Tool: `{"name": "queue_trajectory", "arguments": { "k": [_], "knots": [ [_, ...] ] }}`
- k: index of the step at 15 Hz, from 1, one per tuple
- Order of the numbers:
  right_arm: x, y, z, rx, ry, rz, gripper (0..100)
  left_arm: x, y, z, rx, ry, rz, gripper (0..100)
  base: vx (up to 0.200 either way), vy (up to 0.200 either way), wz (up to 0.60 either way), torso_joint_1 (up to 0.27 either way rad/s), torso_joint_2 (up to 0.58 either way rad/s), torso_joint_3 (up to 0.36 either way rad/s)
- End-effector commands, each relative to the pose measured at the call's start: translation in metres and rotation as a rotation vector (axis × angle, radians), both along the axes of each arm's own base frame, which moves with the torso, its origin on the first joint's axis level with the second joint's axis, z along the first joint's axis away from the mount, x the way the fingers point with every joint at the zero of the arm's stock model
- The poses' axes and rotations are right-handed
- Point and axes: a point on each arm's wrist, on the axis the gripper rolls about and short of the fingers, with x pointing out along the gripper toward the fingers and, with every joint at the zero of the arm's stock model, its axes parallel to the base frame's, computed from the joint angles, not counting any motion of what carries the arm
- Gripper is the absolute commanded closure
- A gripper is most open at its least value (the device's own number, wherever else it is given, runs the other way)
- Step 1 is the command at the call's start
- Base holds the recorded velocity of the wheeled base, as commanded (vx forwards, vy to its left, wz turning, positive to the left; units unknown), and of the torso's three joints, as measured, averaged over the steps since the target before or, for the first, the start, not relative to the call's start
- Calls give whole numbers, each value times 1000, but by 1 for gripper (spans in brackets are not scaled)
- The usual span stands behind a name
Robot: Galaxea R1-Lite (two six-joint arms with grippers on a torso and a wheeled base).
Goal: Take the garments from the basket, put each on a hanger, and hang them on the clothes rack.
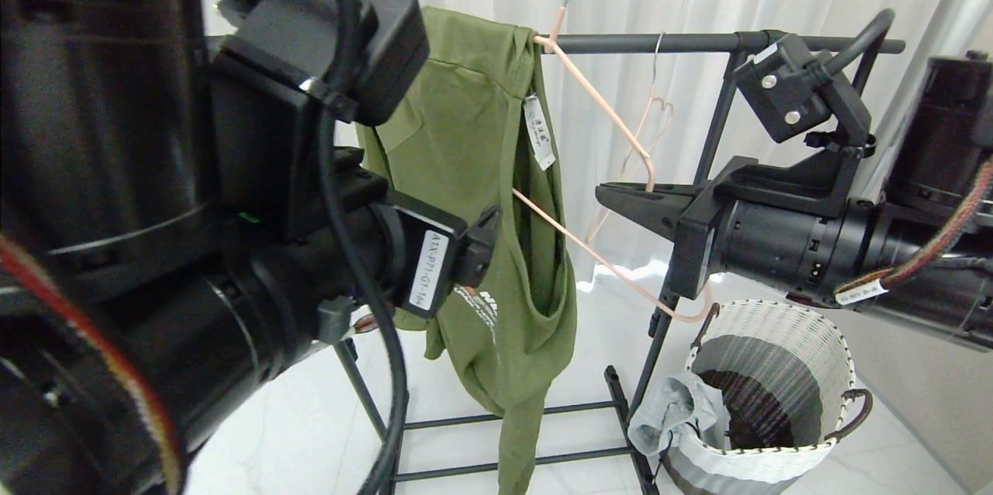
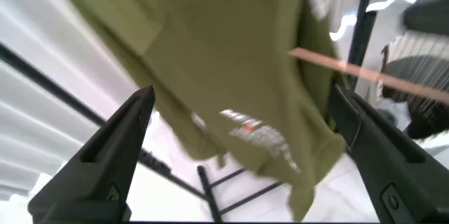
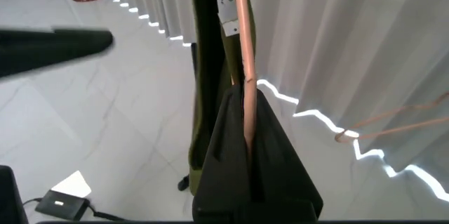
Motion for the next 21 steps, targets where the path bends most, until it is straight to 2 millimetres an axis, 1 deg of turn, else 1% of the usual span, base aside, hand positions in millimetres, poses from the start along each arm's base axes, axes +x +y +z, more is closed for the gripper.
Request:
{"name": "queue_trajectory", "arguments": {
  "k": [1,2,3,4,5,6,7,8,10,11,12,13,16,19,21],
  "knots": [
    [-5,-14,1,-8,4,-18,100,-5,37,16,-17,-46,-25,0,0,0,0,0,0,0],
    [-5,-19,0,-19,14,-29,100,-2,49,22,8,-68,-67,0,0,0,0,0,0,0],
    [-7,-26,0,-35,31,-35,100,6,65,26,73,-99,-133,0,0,0,0,0,0,0],
    [-9,-30,2,-44,38,-25,100,13,74,27,120,-119,-173,0,0,0,0,0,0,0],
    [-12,-37,3,-59,59,-6,100,24,86,28,193,-156,-235,0,0,0,0,0,0,0],
    [-15,-41,4,-69,68,-1,100,29,91,28,241,-187,-283,0,0,0,0,0,0,0],
    [-17,-43,6,-74,74,1,100,32,92,26,271,-200,-322,0,0,0,0,0,0,0],
    [-20,-46,7,-96,92,4,100,32,91,14,342,-202,-413,0,0,0,0,0,0,0],
    [-26,-48,6,-152,88,34,100,33,89,0,442,-210,-480,0,0,0,0,0,0,0],
    [-27,-49,7,-164,85,46,100,35,88,-2,467,-210,-487,0,0,0,0,0,0,0],
    [-28,-49,7,-178,95,56,100,36,85,-2,478,-214,-495,0,0,0,0,0,0,0],
    [-31,-45,9,-184,97,81,100,38,79,-3,493,-218,-522,0,0,0,0,0,0,0],
    [-34,-36,9,-189,99,119,100,43,69,-6,499,-212,-547,0,0,0,0,0,0,0],
    [-37,-35,8,-195,102,130,100,58,59,-2,473,-295,-514,0,0,0,0,0,0,0],
    [-38,-35,8,-195,102,132,100,62,57,-1,475,-335,-505,0,0,0,0,0,0,0]
  ]
}}
